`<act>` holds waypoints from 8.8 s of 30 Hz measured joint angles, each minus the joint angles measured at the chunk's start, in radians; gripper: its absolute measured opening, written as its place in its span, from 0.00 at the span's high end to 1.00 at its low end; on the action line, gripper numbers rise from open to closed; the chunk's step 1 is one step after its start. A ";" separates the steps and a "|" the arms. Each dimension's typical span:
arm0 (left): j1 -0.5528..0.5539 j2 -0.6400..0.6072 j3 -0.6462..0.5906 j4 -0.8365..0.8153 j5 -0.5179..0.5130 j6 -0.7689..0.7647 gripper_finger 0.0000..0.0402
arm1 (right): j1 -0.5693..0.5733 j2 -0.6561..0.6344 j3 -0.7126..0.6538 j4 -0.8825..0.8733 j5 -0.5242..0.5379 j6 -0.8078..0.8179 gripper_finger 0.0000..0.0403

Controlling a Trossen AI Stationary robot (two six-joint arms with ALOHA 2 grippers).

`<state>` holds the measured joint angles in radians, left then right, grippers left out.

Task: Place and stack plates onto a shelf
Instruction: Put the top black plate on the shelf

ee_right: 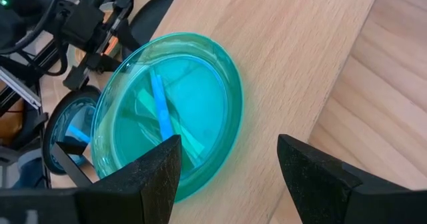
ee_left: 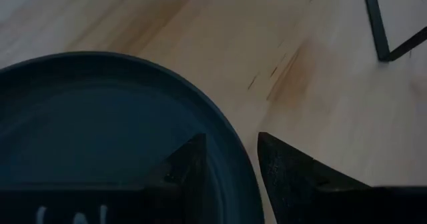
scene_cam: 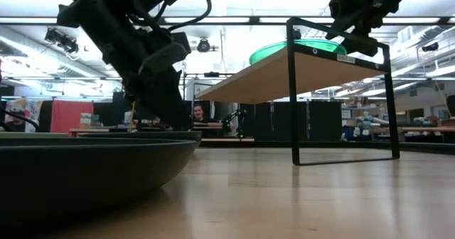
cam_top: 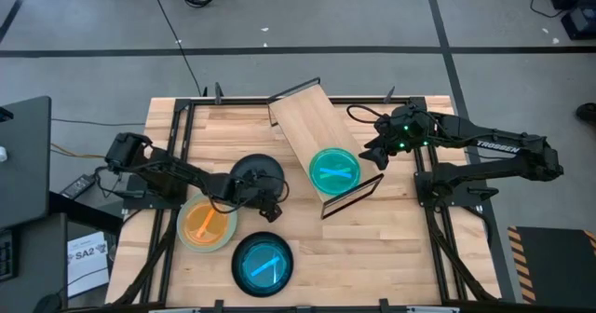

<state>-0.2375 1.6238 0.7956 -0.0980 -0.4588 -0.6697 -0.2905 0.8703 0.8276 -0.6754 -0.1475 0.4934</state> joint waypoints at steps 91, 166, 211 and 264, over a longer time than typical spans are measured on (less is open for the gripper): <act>0.037 -0.030 0.004 0.028 0.062 -0.107 0.96 | 0.000 0.000 0.000 0.000 0.000 0.000 0.37; 0.104 -0.663 0.004 0.081 0.270 0.522 0.96 | 0.000 0.000 0.000 0.008 0.000 0.001 0.37; 0.482 0.096 0.737 -0.464 0.474 0.903 0.96 | 0.000 0.000 0.000 0.008 0.000 0.000 0.37; 0.483 0.164 0.737 -0.437 0.409 0.898 0.54 | 0.001 0.002 0.000 0.012 -0.002 0.001 0.37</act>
<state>0.2451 1.7878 1.5326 -0.5346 -0.0502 0.2279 -0.2893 0.8722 0.8272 -0.6637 -0.1497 0.4940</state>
